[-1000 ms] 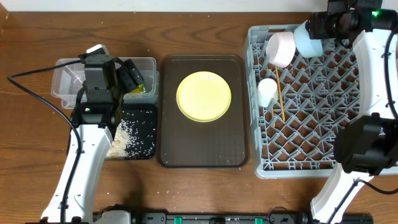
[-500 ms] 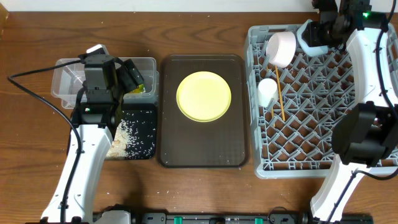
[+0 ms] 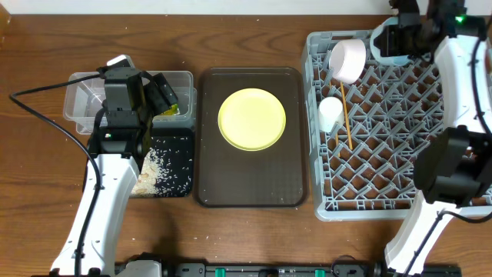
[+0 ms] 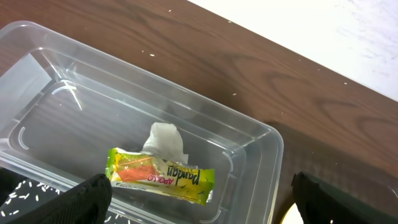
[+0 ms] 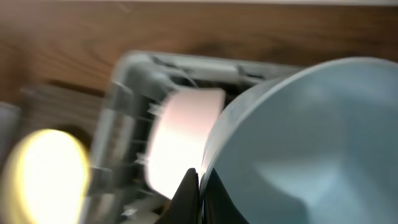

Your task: Sort waste into correct bins and load items into the dishwasher rack

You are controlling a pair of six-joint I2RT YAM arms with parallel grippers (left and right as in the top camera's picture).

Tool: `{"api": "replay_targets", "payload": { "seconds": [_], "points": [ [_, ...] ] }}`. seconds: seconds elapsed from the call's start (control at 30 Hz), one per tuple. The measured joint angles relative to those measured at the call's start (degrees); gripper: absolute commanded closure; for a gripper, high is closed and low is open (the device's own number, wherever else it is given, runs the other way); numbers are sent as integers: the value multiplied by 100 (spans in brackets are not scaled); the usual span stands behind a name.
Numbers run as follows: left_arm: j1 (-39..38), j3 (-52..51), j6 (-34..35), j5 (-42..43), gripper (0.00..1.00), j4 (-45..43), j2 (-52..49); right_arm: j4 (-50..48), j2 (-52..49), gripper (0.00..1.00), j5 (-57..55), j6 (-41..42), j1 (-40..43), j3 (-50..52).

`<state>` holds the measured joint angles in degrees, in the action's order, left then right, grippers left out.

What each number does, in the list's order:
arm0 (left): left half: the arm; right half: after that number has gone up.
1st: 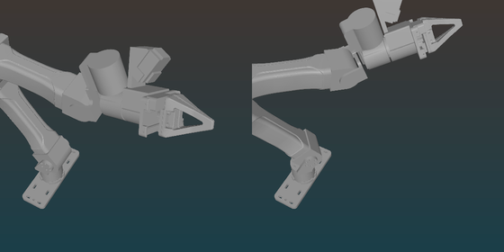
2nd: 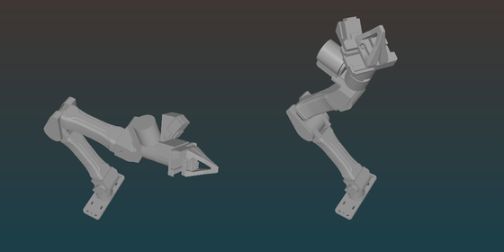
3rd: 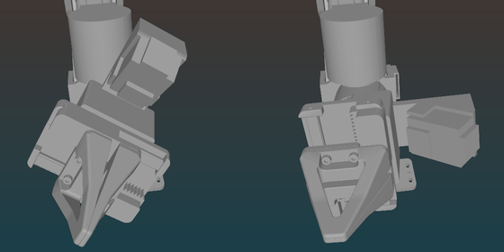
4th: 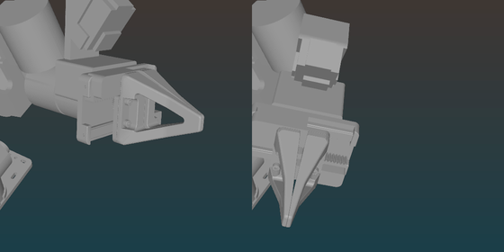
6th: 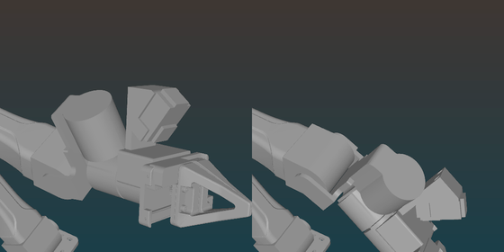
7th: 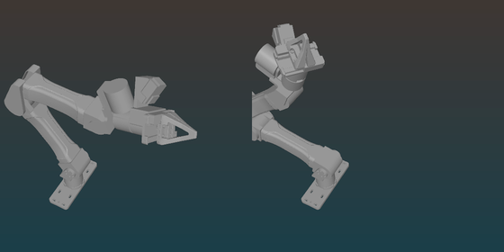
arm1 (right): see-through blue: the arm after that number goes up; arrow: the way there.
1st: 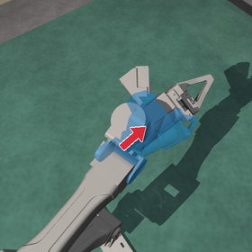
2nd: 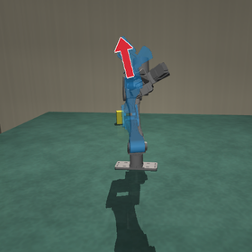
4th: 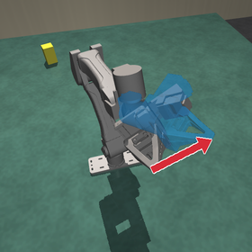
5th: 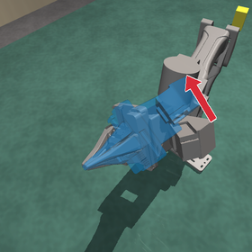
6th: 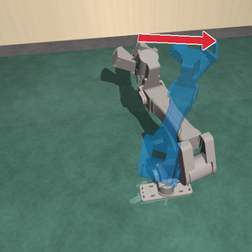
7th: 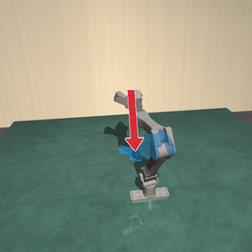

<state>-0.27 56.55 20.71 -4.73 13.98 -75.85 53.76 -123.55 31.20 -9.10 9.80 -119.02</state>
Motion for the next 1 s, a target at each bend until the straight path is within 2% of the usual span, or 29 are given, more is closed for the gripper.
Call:
{"api": "replay_targets", "payload": {
  "seconds": [0.23, 0.4, 0.63, 0.77, 1.0],
  "points": [
    [0, 0, 2, 0, 5, 0, 0, -175, 188, 99, 3246, 413, 1202, -2],
    [0, 0, 2, 0, 5, 0, 0, -229, 221, 99, 4586, 396, 1880, 249],
    [0, 0, 2, 0, 5, 0, 0, -170, 219, 99, 5327, 398, 1801, 1405],
    [0, 0, 2, 0, 5, 0, 0, 409, 219, 99, 5449, 348, 1639, 1751],
    [0, 0, 2, 0, 5, 0, 0, 1816, 221, 99, 5569, -623, 1469, 2100]
  ]
}}
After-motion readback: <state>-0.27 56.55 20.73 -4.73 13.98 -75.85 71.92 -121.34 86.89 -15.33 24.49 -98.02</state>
